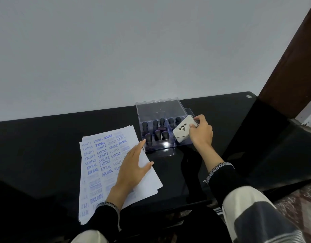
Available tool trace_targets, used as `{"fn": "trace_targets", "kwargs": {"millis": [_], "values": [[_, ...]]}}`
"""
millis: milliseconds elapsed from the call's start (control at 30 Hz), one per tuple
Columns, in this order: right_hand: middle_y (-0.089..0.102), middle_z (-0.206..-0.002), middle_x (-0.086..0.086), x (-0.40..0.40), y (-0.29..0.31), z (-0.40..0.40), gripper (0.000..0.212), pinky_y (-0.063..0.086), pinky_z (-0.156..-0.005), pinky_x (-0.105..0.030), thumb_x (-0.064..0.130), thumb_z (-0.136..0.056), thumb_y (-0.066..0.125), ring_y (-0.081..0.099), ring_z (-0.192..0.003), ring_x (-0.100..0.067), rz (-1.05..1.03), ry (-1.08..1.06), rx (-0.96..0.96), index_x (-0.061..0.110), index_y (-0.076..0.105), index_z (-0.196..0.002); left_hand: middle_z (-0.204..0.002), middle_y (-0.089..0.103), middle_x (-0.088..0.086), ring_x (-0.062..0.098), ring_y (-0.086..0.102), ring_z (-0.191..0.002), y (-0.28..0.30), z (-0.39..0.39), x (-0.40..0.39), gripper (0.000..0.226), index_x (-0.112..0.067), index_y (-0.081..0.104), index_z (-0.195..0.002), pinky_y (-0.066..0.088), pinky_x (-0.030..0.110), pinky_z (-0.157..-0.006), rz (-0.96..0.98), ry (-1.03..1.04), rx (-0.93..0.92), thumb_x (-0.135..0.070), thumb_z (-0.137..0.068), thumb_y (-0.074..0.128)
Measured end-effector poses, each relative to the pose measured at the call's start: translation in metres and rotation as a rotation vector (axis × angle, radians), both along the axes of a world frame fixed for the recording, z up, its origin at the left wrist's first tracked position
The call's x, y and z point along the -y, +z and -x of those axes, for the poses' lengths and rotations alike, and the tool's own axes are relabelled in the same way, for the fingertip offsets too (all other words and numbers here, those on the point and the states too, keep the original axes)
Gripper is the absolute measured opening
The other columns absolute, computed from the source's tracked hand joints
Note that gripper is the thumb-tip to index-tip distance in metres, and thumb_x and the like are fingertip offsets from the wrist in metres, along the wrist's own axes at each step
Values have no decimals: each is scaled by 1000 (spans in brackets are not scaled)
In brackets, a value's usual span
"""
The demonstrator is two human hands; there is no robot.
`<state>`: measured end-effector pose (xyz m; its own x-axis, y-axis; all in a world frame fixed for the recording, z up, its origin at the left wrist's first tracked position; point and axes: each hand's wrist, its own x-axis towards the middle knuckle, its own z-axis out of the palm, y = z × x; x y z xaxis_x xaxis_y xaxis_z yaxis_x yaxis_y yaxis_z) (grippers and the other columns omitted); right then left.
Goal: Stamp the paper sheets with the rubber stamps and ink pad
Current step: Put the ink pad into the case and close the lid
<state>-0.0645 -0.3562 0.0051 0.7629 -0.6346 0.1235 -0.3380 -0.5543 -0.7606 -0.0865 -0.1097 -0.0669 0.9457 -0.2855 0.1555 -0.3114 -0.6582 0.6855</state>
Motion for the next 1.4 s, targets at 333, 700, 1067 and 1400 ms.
{"fn": "trace_targets", "kwargs": {"millis": [333, 700, 1067, 1400], "values": [[60, -115, -10, -8, -9, -3, 34, 26, -93, -46, 31, -96, 40, 32, -120, -31, 356, -51, -326, 7, 57, -112, -154, 31, -16, 7, 34, -137, -3, 0, -1, 81, -42, 18, -150, 31, 28, -110, 17, -8, 31, -47, -87, 67], [56, -125, -10, -16, 5, -8, 53, 13, -106, -51, 36, -96, 21, 20, -132, -30, 513, 164, -718, 9, 63, -114, -154, 30, -16, 8, 33, -138, -3, -1, -1, 81, -43, 17, -150, 32, 32, -112, 16, -9, 4, -46, -87, 68], [63, -100, -1, -23, -27, 13, 32, 27, -96, -43, 25, -98, 37, 46, -111, -23, 422, 135, -129, 13, 63, -82, -141, 46, -10, 6, 44, -124, 10, -15, -7, 36, -33, 48, -135, 38, 31, -108, 239, 43, -8, -20, -101, 47], [47, -100, 11, -23, -54, 49, 19, 27, -96, -37, 27, -99, 39, 41, -111, -12, 250, 275, 115, 25, 53, -87, -113, 67, 6, 15, 59, -99, 38, -109, 1, 21, -11, 68, -110, 45, 24, -82, 258, 288, -30, -10, -98, 51]]}}
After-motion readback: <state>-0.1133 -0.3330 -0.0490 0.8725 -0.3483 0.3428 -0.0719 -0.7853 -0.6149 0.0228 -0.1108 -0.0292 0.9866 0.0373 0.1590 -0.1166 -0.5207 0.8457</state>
